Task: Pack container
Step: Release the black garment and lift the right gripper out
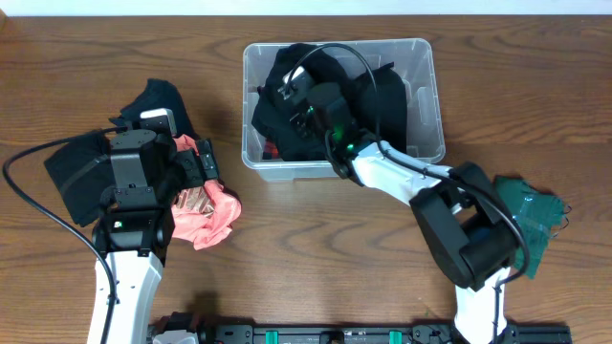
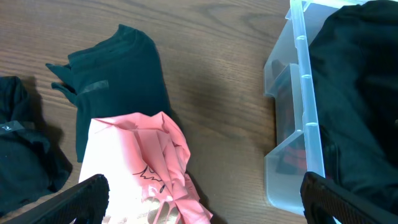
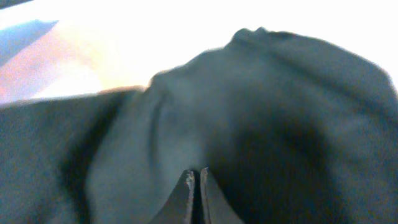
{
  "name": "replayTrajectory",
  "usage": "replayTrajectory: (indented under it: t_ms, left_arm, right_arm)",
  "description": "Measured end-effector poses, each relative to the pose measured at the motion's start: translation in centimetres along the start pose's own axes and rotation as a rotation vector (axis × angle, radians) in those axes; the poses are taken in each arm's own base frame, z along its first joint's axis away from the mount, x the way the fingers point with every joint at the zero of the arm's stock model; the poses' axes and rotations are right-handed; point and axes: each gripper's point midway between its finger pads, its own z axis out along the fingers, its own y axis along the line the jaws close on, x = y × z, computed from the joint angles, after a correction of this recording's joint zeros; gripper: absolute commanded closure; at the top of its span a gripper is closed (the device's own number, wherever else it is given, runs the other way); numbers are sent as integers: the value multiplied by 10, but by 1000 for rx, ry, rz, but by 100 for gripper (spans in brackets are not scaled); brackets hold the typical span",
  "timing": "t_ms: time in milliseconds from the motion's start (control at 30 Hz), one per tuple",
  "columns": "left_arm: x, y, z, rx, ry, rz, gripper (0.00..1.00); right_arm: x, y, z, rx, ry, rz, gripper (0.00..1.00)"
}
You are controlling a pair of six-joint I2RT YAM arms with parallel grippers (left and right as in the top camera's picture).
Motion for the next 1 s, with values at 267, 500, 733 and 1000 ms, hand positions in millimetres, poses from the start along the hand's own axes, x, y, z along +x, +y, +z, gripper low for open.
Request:
replayTrajectory:
  t_ms: [267,500,733,1000]
  left_arm:
    - [0,0,0,0,0,0,2]
    - [0,0,0,0,0,0,2]
    - [0,0,0,0,0,0,2]
    - [0,0,0,0,0,0,2]
  right_arm:
    - [-74,-32,-36,107,-177,8,99]
    - [-55,-31,-19,116,-155,22,99]
    - [-12,-39,18,147,-154,40,99]
    - [19,-37,34,135,-50,49,99]
